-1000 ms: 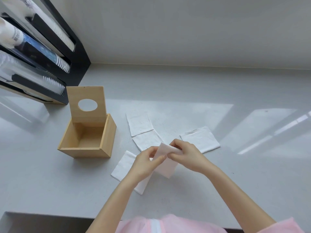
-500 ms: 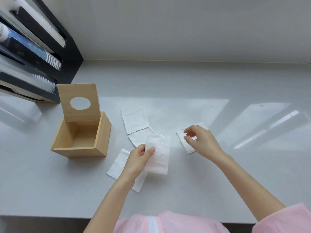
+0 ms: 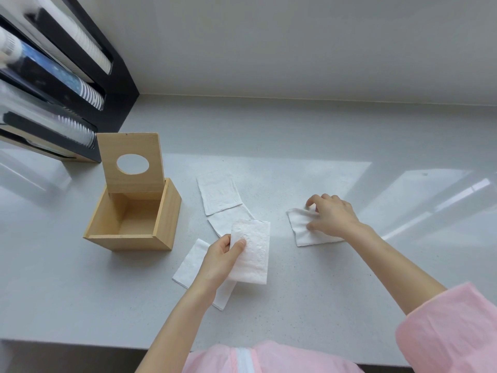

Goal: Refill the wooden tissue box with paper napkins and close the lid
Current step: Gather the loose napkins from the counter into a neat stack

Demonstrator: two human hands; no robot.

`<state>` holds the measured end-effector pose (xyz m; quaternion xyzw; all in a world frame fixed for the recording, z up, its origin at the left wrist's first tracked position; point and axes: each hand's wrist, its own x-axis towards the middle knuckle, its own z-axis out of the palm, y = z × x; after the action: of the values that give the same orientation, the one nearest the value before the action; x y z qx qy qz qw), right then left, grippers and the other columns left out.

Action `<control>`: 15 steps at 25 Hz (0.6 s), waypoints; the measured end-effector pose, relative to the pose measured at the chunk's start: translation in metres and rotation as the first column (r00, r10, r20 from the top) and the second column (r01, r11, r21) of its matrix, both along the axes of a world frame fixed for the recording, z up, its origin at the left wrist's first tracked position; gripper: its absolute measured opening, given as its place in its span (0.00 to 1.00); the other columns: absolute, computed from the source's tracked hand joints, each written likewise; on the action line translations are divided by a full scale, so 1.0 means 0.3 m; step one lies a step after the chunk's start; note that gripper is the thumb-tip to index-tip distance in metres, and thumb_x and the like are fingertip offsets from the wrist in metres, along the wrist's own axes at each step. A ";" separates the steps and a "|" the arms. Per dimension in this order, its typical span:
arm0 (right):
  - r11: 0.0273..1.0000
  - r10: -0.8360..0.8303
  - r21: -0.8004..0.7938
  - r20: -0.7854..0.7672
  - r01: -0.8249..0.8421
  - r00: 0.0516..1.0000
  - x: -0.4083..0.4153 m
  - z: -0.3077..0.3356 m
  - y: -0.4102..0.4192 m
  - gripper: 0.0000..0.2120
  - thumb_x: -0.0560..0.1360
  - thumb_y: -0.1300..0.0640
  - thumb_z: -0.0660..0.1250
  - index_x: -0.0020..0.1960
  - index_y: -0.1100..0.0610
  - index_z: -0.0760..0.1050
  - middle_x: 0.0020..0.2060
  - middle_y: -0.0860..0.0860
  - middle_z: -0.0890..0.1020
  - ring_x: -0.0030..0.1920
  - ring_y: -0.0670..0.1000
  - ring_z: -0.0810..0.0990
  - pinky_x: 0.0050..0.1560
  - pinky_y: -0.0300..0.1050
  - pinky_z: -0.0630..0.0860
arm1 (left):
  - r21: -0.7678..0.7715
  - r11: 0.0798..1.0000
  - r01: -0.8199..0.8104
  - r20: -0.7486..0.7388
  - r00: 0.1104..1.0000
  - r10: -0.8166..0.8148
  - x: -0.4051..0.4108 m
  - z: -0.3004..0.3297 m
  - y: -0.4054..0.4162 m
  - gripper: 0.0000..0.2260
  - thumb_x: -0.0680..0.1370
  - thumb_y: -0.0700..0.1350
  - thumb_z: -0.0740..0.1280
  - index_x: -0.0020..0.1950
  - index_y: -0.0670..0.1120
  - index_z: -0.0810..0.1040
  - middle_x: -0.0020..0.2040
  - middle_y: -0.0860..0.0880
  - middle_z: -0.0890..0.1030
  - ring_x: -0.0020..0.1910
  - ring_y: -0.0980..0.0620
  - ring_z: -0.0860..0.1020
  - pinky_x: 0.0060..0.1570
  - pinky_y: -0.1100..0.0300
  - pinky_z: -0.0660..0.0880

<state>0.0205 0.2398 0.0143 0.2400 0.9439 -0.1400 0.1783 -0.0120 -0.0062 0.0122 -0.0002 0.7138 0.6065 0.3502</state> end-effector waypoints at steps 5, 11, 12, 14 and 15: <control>0.997 -0.071 -0.037 0.017 0.071 0.997 0.013 -0.001 -0.024 0.10 0.73 0.57 0.62 0.53 0.55 0.75 0.50 0.53 0.79 0.55 0.56 0.74 0.51 0.46 0.66 | 0.008 1.000 0.020 -0.008 1.000 -0.020 -0.001 0.001 0.008 0.06 0.77 0.46 0.62 0.48 0.49 0.78 0.44 0.54 0.82 0.45 0.57 0.79 0.47 0.63 0.73; 0.949 -0.174 -0.280 -0.069 0.148 0.982 0.069 0.006 -0.060 0.04 0.72 0.56 0.63 0.43 0.55 0.68 0.37 0.48 0.73 0.41 0.52 0.72 0.38 0.43 0.67 | 0.019 1.000 -0.009 -0.009 1.000 0.009 0.000 0.001 -0.014 0.05 0.77 0.46 0.62 0.48 0.50 0.77 0.45 0.50 0.82 0.46 0.52 0.80 0.52 0.55 0.75; 0.927 -0.202 -0.337 -0.073 0.166 0.977 0.079 0.021 -0.069 0.05 0.72 0.55 0.65 0.44 0.54 0.69 0.35 0.46 0.72 0.40 0.51 0.72 0.36 0.41 0.67 | 0.022 1.000 -0.012 -0.002 1.000 0.012 0.001 0.002 -0.015 0.05 0.77 0.46 0.62 0.49 0.49 0.77 0.46 0.47 0.82 0.46 0.50 0.80 0.52 0.54 0.76; 0.862 -0.272 -0.466 -0.091 0.200 0.958 0.093 0.057 -0.100 0.08 0.71 0.53 0.67 0.46 0.52 0.70 0.37 0.43 0.73 0.40 0.48 0.73 0.33 0.39 0.67 | 0.042 0.999 -0.012 0.021 1.000 0.011 0.006 0.002 -0.014 0.06 0.78 0.45 0.61 0.51 0.48 0.77 0.47 0.46 0.82 0.45 0.50 0.81 0.47 0.56 0.78; 0.820 -0.312 -0.532 -0.107 0.211 0.944 0.101 0.073 -0.119 0.08 0.70 0.53 0.68 0.47 0.51 0.71 0.38 0.44 0.74 0.41 0.48 0.74 0.33 0.38 0.68 | 0.053 0.998 -0.015 0.034 0.999 0.013 0.010 0.004 -0.012 0.06 0.78 0.44 0.61 0.51 0.48 0.77 0.46 0.47 0.82 0.43 0.51 0.81 0.42 0.60 0.79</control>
<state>0.0508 0.2042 0.0363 0.2971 0.8427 -0.4315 0.1242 -0.0089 -0.0097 0.0133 -0.0061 0.6912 0.6277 0.3579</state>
